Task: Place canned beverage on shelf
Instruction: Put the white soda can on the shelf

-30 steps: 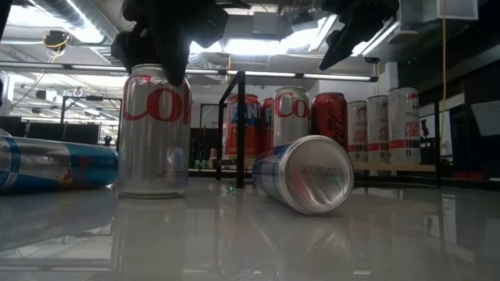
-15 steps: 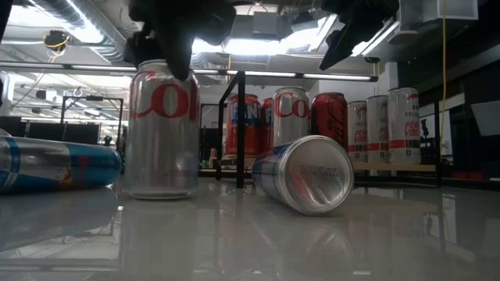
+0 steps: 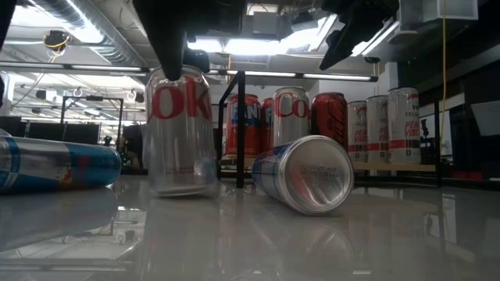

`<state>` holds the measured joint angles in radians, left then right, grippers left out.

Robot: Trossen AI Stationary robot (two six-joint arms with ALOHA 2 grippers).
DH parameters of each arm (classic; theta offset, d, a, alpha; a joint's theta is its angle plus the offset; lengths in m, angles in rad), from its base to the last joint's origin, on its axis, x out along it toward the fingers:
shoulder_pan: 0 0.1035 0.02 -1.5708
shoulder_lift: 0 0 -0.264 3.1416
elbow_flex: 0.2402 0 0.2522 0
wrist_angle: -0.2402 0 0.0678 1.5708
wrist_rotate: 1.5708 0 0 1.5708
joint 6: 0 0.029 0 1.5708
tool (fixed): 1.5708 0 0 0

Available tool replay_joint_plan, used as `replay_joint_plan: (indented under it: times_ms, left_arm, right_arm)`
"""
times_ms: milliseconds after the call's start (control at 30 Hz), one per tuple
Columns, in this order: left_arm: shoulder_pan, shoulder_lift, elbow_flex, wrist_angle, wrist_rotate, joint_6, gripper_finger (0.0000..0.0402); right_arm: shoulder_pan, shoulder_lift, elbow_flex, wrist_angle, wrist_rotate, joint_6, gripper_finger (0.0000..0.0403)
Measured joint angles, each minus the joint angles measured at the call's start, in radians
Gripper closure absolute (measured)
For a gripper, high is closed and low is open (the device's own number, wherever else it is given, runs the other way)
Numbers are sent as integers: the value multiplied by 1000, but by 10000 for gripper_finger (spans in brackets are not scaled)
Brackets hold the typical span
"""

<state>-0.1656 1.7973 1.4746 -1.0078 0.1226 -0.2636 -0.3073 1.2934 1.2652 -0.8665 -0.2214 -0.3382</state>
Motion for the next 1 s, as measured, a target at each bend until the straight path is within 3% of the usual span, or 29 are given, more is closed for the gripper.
replay_joint_plan:
  times_ms: [167,533,1000]
  left_arm:
    - [21,0,0,-9,-10,49,143]
    - [28,0,0,10,-36,61,84]
    - [28,0,1,74,-61,35,83]
  right_arm:
    - [0,0,0,0,0,0,61]
    - [0,0,0,1,0,0,61]
    - [0,0,0,1,0,0,61]
